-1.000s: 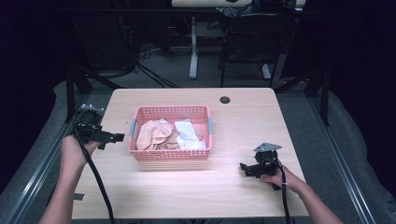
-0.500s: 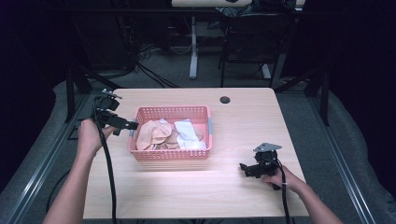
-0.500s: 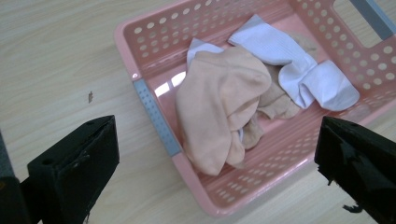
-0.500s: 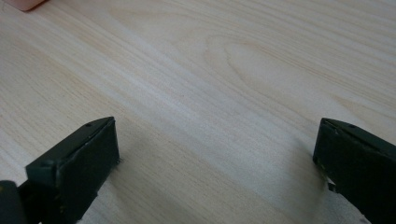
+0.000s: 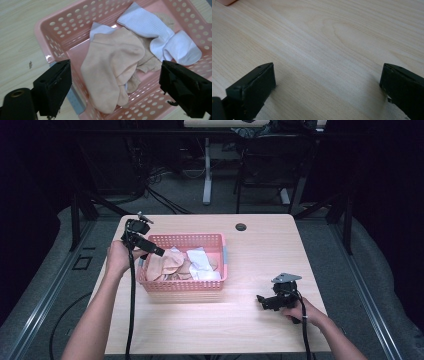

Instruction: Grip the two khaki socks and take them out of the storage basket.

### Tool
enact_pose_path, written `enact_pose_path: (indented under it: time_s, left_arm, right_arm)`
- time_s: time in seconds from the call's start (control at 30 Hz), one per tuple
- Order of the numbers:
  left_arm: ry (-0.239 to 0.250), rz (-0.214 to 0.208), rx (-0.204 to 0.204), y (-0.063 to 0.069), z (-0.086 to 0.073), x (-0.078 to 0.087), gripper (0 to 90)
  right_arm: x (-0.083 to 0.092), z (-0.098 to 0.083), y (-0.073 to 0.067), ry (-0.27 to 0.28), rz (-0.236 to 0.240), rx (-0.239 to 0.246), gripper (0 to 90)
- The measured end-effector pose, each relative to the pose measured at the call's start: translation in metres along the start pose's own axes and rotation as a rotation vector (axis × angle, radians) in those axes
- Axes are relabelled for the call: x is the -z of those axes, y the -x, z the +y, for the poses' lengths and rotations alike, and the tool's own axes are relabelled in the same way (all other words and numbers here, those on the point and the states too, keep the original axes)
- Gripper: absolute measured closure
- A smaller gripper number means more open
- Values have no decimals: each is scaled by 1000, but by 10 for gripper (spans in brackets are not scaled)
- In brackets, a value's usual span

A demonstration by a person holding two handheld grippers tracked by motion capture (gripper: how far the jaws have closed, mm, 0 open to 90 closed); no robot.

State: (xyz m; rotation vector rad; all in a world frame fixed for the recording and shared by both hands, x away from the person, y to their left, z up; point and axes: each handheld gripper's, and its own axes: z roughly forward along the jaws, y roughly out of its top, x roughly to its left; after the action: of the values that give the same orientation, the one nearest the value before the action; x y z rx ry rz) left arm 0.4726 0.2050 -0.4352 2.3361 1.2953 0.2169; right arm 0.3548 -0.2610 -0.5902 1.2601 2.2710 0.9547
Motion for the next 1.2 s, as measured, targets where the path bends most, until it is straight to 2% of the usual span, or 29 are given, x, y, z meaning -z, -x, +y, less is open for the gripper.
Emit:
enact_pose_path:
  time_s: [0.2,0.33,0.4,0.5,0.6,0.7,0.8,0.9,0.93,1.0,1.03,1.1,1.2]
  left_arm:
    - [-29,26,-8,0,8,-15,227]
    - [-62,43,-9,-1,12,-26,262]
    - [-73,59,0,-2,12,-31,344]
    - [-92,67,8,-2,12,-39,355]
    - [-110,78,-1,0,14,-45,373]
    - [-124,108,-22,1,17,-51,376]
    - [-132,116,-18,-3,19,-56,374]
    - [-134,107,-4,-7,18,-61,378]
    - [-142,88,14,-11,17,-65,379]
    - [-152,81,19,-12,17,-67,385]
    - [-158,78,20,-13,16,-67,446]
    - [-152,67,21,-13,16,-66,488]
    - [-140,48,-15,-6,16,-60,577]
  right_arm:
    - [0,0,0,-5,7,1,0]
    - [0,0,1,-5,9,2,0]
    - [0,0,1,-7,13,4,0]
    - [0,0,1,-5,16,3,0]
    - [0,0,1,-6,17,6,0]
    - [1,0,1,-7,15,8,0]
    - [0,0,1,-6,16,8,0]
    - [1,0,1,-7,17,8,0]
    - [1,0,1,-7,17,8,0]
    - [1,0,1,-6,16,8,0]
    - [1,0,1,-7,17,9,0]
    - [1,0,1,-7,18,10,0]
    - [1,0,2,-9,19,13,0]
